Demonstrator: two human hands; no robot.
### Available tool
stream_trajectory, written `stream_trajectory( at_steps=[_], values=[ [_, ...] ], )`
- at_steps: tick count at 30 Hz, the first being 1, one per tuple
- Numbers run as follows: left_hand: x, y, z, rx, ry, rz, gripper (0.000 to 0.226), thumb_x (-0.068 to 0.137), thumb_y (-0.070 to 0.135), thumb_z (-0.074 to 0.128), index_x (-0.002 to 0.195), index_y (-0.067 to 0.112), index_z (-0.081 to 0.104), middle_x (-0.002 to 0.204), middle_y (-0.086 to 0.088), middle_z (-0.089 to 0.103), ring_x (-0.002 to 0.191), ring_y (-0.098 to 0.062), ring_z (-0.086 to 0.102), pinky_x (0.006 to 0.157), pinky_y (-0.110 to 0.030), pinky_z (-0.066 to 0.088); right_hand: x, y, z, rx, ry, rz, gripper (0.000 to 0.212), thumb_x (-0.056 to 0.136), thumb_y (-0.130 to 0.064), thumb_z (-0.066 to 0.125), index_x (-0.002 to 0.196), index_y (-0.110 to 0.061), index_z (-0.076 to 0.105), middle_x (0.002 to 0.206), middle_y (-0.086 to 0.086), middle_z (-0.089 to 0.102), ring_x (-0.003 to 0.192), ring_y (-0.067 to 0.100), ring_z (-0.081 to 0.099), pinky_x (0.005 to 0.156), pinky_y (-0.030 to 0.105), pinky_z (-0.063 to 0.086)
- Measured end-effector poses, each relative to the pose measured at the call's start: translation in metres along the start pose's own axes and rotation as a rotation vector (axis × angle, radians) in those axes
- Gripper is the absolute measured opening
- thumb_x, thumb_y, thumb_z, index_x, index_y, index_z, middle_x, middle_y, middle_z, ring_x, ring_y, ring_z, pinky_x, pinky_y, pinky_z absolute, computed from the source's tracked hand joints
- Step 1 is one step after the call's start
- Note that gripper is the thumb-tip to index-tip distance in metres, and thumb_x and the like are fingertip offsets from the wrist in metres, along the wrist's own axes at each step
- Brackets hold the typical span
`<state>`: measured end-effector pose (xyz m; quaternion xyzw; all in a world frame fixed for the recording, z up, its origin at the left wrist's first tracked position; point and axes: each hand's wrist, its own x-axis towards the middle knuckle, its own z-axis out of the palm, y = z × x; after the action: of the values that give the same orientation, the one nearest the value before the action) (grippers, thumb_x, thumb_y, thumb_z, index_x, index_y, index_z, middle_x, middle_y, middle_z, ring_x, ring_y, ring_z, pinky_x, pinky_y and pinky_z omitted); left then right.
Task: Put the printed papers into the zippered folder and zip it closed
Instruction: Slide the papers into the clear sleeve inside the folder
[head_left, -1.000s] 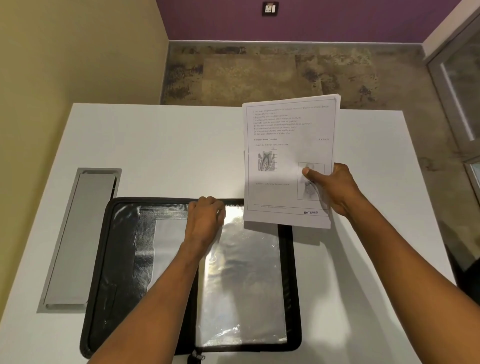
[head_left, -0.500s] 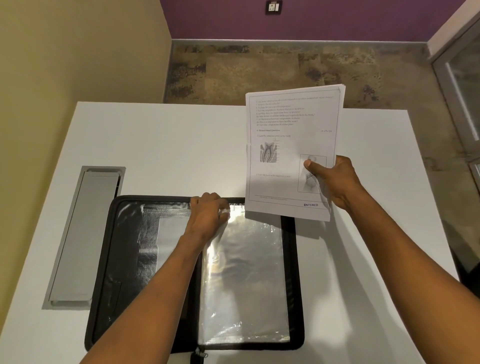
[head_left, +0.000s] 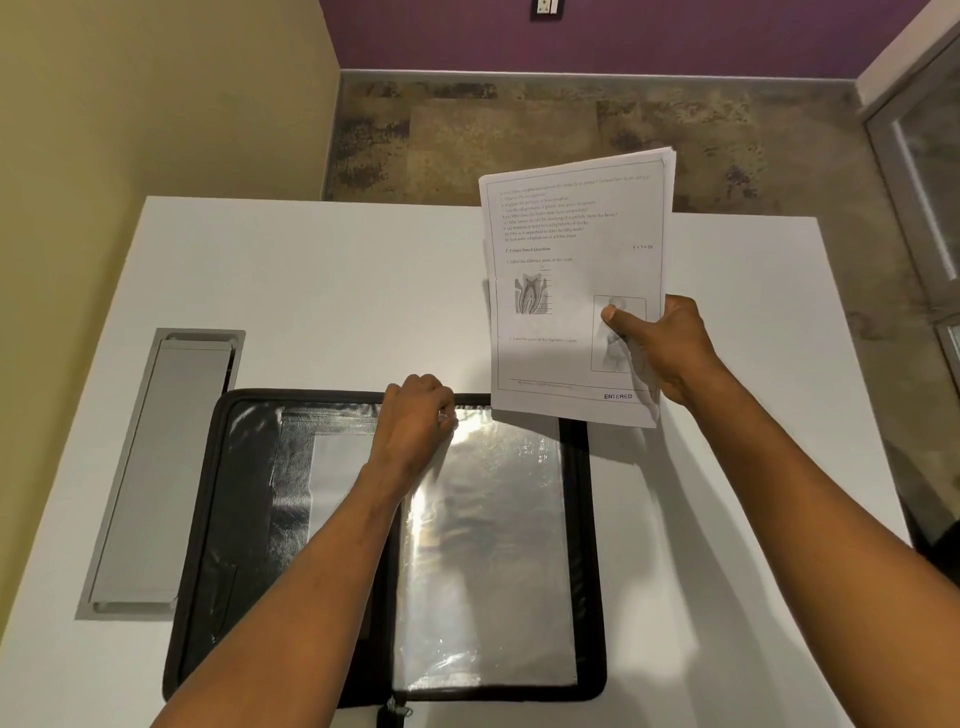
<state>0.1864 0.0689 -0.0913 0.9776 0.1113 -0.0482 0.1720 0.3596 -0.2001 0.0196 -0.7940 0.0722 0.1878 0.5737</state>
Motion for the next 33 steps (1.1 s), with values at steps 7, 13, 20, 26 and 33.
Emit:
stream_trajectory(
  at_steps=[7,13,20,26,33],
  values=[
    [0.0,0.0,-0.001,0.059,-0.003,0.08,0.006,0.083,0.022,0.078,0.082,0.029,0.079,0.096,0.011,0.075,0.089,-0.019,0.063,0.074,-0.033,0.041,0.004,0.001,0.0,0.029,-0.021,0.002,0.025,0.087,-0.02,0.082,0.11,-0.019,0.073,0.096,-0.007,0.077,0.076,0.003,0.076,0.067,0.019,0.06],
    [0.001,0.003,-0.002,0.079,-0.087,0.181,0.015,0.093,0.025,0.066,0.079,0.025,0.071,0.088,0.008,0.069,0.081,-0.019,0.06,0.073,-0.032,0.04,0.007,0.002,-0.002,0.038,-0.024,0.009,0.027,0.087,-0.021,0.082,0.112,-0.018,0.073,0.097,-0.006,0.078,0.077,0.006,0.076,0.068,0.022,0.061],
    [0.005,0.013,-0.009,0.141,-0.148,0.169,0.018,0.09,0.026,0.061,0.073,0.032,0.066,0.072,0.012,0.068,0.068,-0.016,0.054,0.069,-0.032,0.041,0.011,0.001,-0.002,0.003,-0.038,-0.012,0.027,0.086,-0.025,0.083,0.112,-0.021,0.075,0.096,-0.008,0.079,0.078,0.006,0.077,0.067,0.023,0.06],
    [0.002,0.023,-0.006,0.228,-0.064,0.123,0.025,0.084,0.017,0.061,0.062,0.026,0.068,0.056,0.009,0.057,0.06,-0.017,0.042,0.066,-0.032,0.029,0.016,0.001,0.0,-0.012,-0.05,-0.028,0.03,0.086,-0.027,0.083,0.113,-0.019,0.075,0.1,-0.005,0.08,0.084,0.011,0.078,0.079,0.034,0.064],
    [-0.007,0.021,0.001,0.206,0.043,0.139,0.03,0.081,0.011,0.064,0.054,0.022,0.056,0.064,0.009,0.051,0.059,-0.019,0.037,0.062,-0.034,0.035,0.019,-0.002,0.003,-0.027,-0.071,-0.03,0.04,0.086,-0.028,0.083,0.122,-0.013,0.071,0.112,0.004,0.077,0.1,0.024,0.075,0.092,0.044,0.061]
  ],
)
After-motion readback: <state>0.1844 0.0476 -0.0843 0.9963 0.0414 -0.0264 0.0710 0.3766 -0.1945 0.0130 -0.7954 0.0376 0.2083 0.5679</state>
